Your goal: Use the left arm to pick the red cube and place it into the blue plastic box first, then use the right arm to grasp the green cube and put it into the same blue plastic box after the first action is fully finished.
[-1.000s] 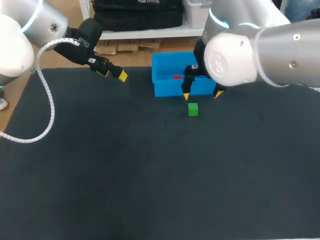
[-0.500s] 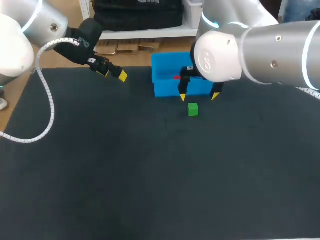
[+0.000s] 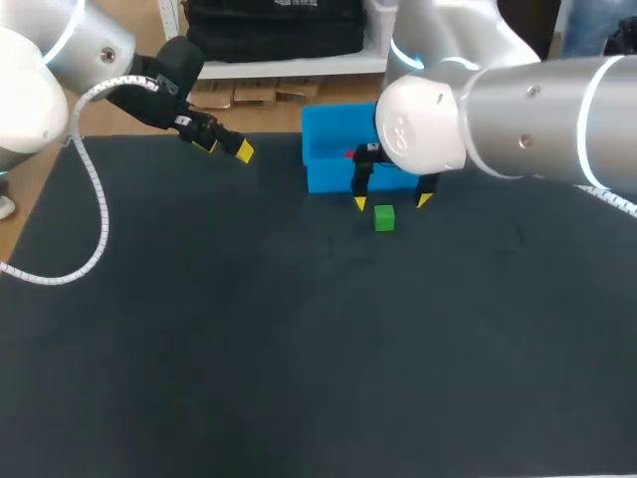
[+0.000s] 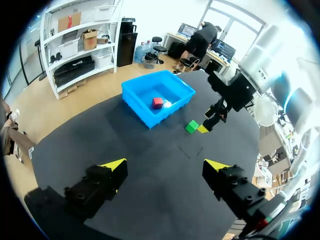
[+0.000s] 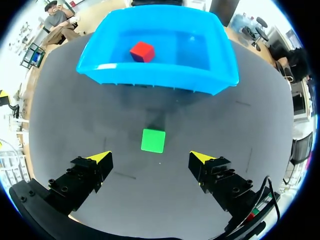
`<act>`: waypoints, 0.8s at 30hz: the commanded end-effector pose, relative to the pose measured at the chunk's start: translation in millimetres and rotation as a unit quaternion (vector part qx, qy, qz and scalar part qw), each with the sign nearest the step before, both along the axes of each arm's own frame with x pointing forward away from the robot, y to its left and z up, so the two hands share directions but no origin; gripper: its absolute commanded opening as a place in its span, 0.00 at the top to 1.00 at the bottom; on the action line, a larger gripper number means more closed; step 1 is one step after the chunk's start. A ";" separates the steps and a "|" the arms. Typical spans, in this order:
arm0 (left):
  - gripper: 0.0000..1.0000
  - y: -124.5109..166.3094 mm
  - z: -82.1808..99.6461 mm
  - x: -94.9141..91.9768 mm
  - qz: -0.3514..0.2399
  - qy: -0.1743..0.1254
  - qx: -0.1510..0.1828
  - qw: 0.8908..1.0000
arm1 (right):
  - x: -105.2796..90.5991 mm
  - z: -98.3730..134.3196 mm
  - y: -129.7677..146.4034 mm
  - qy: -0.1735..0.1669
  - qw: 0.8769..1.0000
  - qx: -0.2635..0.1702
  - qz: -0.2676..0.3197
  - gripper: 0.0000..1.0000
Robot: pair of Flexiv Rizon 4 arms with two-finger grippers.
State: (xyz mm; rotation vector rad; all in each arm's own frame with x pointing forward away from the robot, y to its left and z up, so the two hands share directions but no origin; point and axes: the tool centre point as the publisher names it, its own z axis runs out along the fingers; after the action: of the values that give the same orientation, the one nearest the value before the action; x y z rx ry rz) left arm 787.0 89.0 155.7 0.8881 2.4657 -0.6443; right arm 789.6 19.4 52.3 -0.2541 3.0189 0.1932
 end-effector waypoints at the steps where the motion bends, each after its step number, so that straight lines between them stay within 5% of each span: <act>1: 0.00 0.5 -0.5 1.2 -0.002 0.000 -0.001 1.000 | 6.0 -3.7 6.3 0.006 1.000 -0.010 0.006 0.00; 24: 0.00 0.5 -0.5 1.2 -0.002 0.000 -0.001 1.000 | 20.9 -21.6 10.1 0.013 0.999 -0.041 -0.017 0.00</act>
State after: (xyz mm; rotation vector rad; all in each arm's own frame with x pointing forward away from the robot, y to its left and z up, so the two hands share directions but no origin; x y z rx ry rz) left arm 787.1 89.1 155.7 0.8880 2.4659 -0.6442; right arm 806.8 28.8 32.4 -0.2110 3.0530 0.0750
